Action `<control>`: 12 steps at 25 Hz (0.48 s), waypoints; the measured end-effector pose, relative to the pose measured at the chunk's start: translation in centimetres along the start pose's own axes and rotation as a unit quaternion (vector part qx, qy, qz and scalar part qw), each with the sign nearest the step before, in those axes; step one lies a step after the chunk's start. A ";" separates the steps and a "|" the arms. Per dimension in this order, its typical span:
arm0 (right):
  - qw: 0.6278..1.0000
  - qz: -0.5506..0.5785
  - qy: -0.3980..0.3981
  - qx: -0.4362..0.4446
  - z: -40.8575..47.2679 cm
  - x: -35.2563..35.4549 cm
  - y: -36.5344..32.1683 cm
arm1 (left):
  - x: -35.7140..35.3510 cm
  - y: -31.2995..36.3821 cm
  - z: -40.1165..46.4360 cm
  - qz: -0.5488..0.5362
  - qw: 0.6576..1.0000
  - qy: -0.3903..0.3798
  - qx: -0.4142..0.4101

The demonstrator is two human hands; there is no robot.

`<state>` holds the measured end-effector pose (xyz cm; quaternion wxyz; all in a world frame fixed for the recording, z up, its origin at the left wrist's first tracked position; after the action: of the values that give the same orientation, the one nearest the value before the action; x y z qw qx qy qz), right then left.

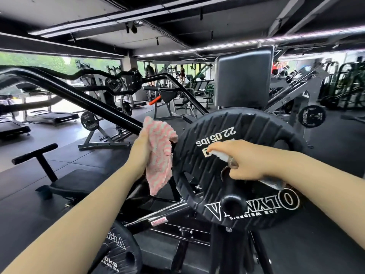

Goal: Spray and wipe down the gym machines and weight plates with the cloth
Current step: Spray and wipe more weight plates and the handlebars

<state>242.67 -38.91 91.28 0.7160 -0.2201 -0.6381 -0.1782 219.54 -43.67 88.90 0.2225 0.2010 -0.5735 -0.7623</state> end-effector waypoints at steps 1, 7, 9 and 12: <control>0.998 0.018 0.053 -0.006 -0.1 0.7 0.1 | -0.9 0.8 -0.2 0.035 0.999 -0.002 -0.029; 0.845 0.106 0.501 -0.153 -2.9 5.9 3.8 | -12.3 6.5 -3.4 0.268 0.854 -0.143 -0.423; 0.823 0.139 0.507 -0.213 -3.9 5.8 5.6 | -16.1 7.0 -2.9 0.336 0.794 -0.173 -0.475; 0.830 0.202 0.460 -0.242 -5.1 4.4 6.9 | -19.9 5.5 -2.0 0.534 0.671 -0.132 -0.498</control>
<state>251.13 -35.80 94.61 0.8706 -0.4027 -0.1125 -0.2593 237.56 -35.25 94.67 0.5807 -0.3823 -0.1411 -0.7048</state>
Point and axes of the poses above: each hand's wrist, its own z-axis towards the middle knuckle, its own x-axis out of the back of the hand, y = z × x, the point moved 4 cm from there along z, towards the middle knuckle
